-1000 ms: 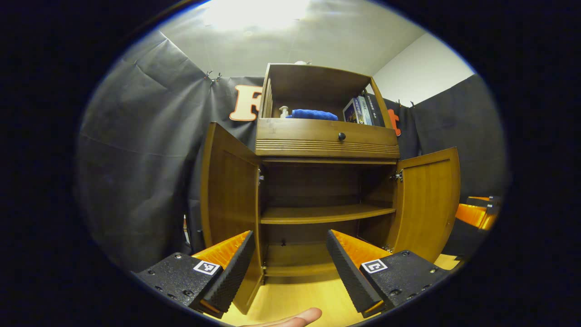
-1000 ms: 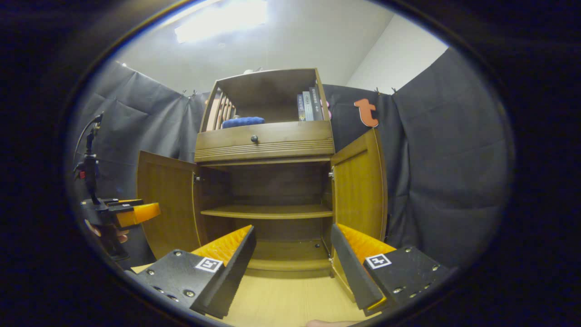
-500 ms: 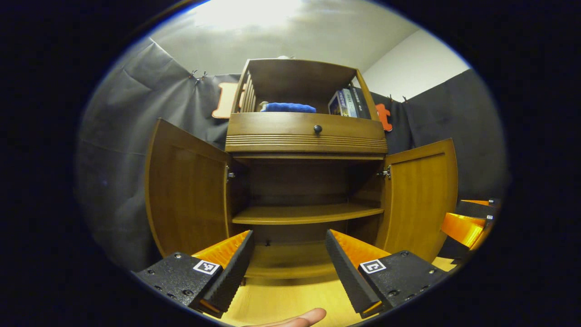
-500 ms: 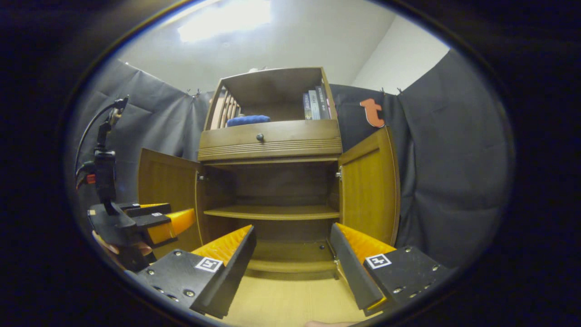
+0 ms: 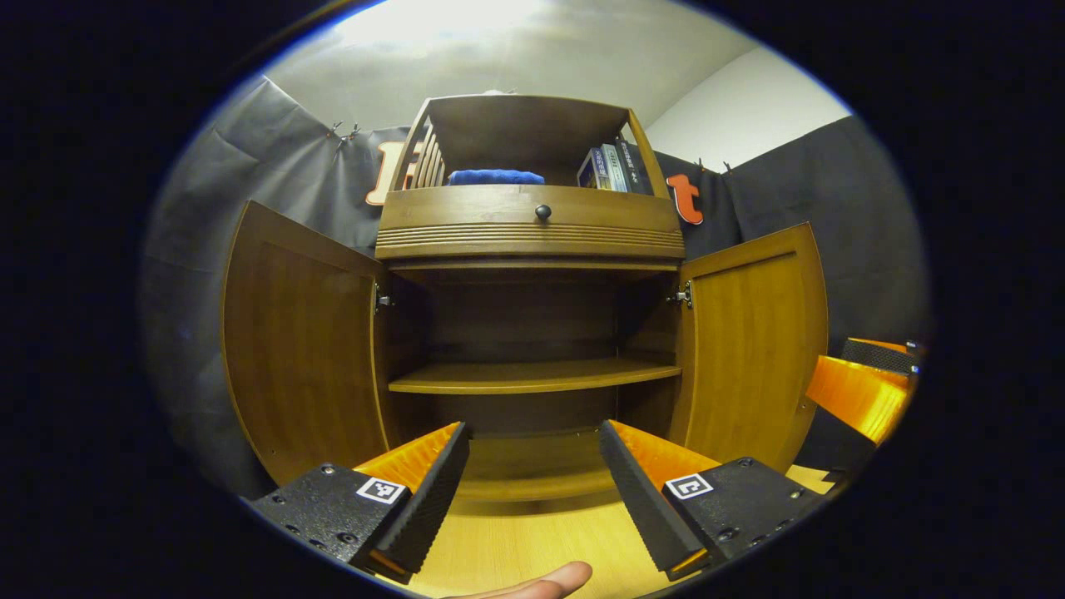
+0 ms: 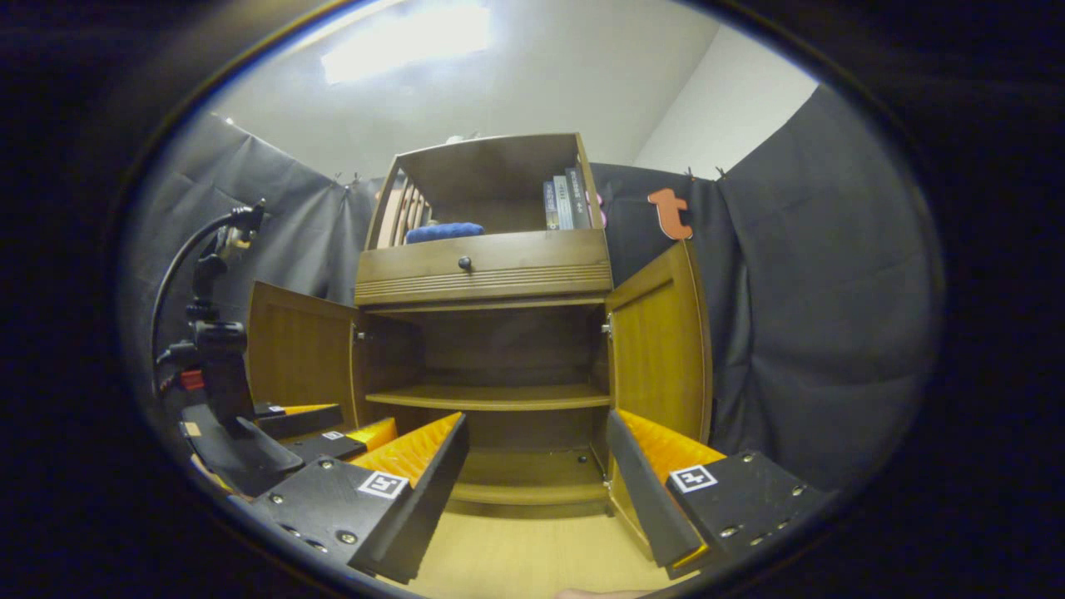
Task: Open the right door of the double-door shoe cabinet with the right hand, and open the left door with the left hand.
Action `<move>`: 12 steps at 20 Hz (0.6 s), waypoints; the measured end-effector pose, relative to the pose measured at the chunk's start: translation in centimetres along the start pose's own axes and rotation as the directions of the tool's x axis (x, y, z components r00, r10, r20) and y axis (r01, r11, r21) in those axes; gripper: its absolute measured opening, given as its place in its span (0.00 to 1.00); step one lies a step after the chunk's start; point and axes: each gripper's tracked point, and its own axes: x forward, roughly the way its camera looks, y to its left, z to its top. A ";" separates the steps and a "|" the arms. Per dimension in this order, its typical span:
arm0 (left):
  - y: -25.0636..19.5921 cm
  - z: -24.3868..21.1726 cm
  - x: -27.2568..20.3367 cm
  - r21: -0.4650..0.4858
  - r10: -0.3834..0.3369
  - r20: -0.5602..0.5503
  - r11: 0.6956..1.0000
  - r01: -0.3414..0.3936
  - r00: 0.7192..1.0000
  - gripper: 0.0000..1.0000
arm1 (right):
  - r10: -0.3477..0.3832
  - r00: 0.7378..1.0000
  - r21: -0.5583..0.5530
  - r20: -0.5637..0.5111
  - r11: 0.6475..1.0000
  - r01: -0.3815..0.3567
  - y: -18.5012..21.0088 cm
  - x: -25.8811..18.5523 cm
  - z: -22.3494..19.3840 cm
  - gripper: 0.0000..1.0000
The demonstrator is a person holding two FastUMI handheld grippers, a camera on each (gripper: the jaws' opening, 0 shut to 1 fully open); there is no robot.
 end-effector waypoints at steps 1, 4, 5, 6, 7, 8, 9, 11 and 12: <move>-0.1 0.0 -0.2 0.009 -0.003 0.002 1.000 0.003 1.000 0.98 | 0.003 1.000 -0.006 -0.002 1.000 -0.003 0.0 0.0 -0.1 0.98; 0.6 0.8 -0.5 0.012 0.007 0.020 1.000 -0.007 1.000 0.99 | 0.001 1.000 -0.029 -0.005 1.000 -0.001 0.0 -0.1 -0.3 0.99; 1.0 1.2 -0.7 0.008 0.011 0.028 1.000 -0.012 1.000 0.99 | 0.007 1.000 -0.027 -0.005 1.000 -0.008 0.3 -0.1 -0.3 0.99; 1.3 1.5 -0.9 0.002 0.013 0.033 1.000 -0.014 0.999 0.99 | 0.011 1.000 -0.024 -0.004 1.000 -0.011 0.4 -0.1 -0.3 0.99; 1.6 1.7 -1.0 -0.003 0.015 0.034 1.000 -0.015 0.999 0.99 | 0.010 1.000 -0.022 -0.002 1.000 -0.010 0.3 -0.1 -0.2 0.98; 1.8 2.1 -1.1 -0.009 0.018 0.039 1.000 -0.017 0.999 0.99 | 0.009 1.000 -0.023 -0.001 1.000 -0.009 0.3 -0.2 -0.1 0.99; 2.1 2.4 -1.3 -0.014 0.021 0.045 1.000 -0.020 0.999 0.99 | 0.009 1.000 -0.022 0.000 1.000 -0.009 0.3 -0.2 0.0 0.98; 2.6 3.3 -1.7 -0.019 0.025 0.067 1.000 -0.024 0.997 0.98 | 0.013 1.000 -0.009 0.009 1.000 -0.013 0.4 -0.2 0.4 0.98; 2.9 3.5 -2.0 -0.022 0.028 0.075 0.999 -0.026 0.997 0.98 | 0.015 1.000 -0.002 0.011 1.000 -0.015 0.4 -0.3 0.5 0.98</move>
